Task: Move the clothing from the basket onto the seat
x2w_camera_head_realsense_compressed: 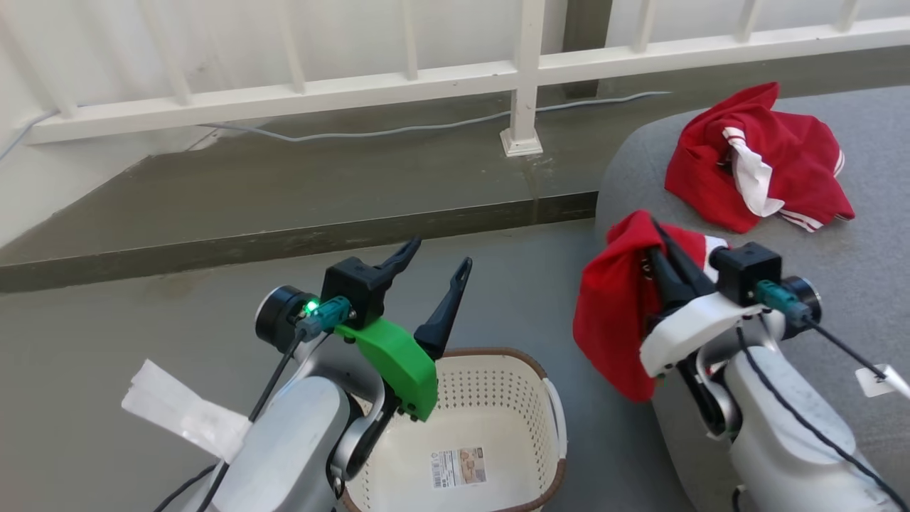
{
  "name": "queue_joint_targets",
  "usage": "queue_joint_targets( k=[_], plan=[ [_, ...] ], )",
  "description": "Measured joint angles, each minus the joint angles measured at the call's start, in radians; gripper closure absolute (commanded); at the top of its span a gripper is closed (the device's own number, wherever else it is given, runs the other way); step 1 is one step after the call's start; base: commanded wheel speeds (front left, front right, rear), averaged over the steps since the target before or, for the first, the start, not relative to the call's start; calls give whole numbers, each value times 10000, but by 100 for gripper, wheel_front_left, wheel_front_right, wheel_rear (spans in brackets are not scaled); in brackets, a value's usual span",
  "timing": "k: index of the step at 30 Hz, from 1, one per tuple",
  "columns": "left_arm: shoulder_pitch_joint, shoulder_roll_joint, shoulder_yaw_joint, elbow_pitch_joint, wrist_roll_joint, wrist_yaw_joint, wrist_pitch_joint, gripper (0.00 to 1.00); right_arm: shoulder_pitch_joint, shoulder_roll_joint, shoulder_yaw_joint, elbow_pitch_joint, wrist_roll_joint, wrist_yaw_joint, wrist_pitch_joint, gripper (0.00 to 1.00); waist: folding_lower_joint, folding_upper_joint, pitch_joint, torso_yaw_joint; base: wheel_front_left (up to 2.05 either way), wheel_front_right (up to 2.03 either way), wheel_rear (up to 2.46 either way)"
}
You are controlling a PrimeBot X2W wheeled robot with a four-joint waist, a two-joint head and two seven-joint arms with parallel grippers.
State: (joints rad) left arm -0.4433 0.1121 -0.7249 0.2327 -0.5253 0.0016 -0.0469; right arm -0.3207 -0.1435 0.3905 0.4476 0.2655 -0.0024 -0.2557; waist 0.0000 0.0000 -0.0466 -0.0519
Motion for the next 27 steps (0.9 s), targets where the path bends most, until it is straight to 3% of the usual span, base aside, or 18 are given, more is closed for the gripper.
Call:
queue_joint_targets(
  k=[10, 27],
  plan=[
    [508, 35, -199, -272, -69, -12, -203, 0, -1, -516, -658, -566, 0, -261, 0, 100, 0, 0, 163, -686, 0, 0, 0],
    [943, 50, -525, -602, -56, -61, -508, 0, 9, -836, -1135, -1283, -4, -359, 0, 100, 0, 0, 547, -2444, 0, 0, 0]
  ],
)
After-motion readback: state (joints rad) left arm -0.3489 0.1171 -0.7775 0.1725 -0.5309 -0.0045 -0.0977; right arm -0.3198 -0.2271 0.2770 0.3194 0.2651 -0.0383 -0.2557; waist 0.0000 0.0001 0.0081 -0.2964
